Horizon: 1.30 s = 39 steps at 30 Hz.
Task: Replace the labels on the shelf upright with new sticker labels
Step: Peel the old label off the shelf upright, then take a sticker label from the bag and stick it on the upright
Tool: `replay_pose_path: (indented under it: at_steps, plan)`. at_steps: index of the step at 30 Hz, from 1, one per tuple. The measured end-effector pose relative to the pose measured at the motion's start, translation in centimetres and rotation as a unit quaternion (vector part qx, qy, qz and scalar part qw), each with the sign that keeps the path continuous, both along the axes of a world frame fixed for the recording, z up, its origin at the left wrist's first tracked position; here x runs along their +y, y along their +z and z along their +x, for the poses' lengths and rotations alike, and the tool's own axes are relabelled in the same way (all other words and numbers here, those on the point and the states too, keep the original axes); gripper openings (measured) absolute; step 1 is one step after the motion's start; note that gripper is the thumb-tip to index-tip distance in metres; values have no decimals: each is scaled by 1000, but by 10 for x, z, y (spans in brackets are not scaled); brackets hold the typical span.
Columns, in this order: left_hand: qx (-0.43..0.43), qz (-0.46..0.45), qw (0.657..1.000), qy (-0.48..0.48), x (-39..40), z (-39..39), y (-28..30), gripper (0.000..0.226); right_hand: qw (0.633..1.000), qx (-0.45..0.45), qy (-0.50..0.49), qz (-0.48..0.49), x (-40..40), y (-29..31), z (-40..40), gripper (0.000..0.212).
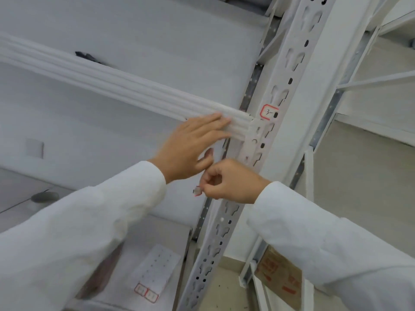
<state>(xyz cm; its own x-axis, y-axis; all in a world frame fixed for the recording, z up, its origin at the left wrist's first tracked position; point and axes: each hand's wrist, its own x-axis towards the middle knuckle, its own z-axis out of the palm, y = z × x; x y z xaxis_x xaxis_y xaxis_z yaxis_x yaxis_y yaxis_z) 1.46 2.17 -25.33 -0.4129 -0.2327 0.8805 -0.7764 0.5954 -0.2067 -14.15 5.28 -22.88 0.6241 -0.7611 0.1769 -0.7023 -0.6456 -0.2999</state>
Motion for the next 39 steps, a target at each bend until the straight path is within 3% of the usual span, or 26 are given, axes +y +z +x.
replay_pose_path:
  at_steps: [3, 5, 9, 12, 14, 24, 31, 37, 39]
  plan:
    - [-21, 36, 996, 73, -2, 51, -60, 32, 999, 34, 15, 18, -12, -27, 30, 10]
    - [47, 114, 981, 152, -1, 82, -97, 31, 999, 39, 19, 28, -25, -46, 54, 8]
    - [223, 241, 903, 277, -5, 135, -158, 39, 998, 42, 29, 40, -52, -93, 114, 7]
    - [243, 330, 841, 352, -4, 163, -184, 35, 998, 16, 15, 54, -73, -132, 154, 12]
    - [236, 363, 825, 363, -3, 177, -198, 38, 997, 19, 13, 72, -84, -160, 173, 12]
    - [246, 431, 776, 388, 0, 210, -235, 28, 992, 28, -7, 120, -110, -242, 225, 10]
    - [253, 450, 767, 381, 2, 215, -240, 29, 995, 67, -6, 74, -116, -254, 237, 12]
    - [270, 428, 788, 350, 1, 209, -234, 29, 993, 112, 11, 22, -112, -231, 232, 4]
    - [279, 417, 798, 335, 0, 204, -229, 28, 989, 143, 20, 6, -108, -213, 222, 12]
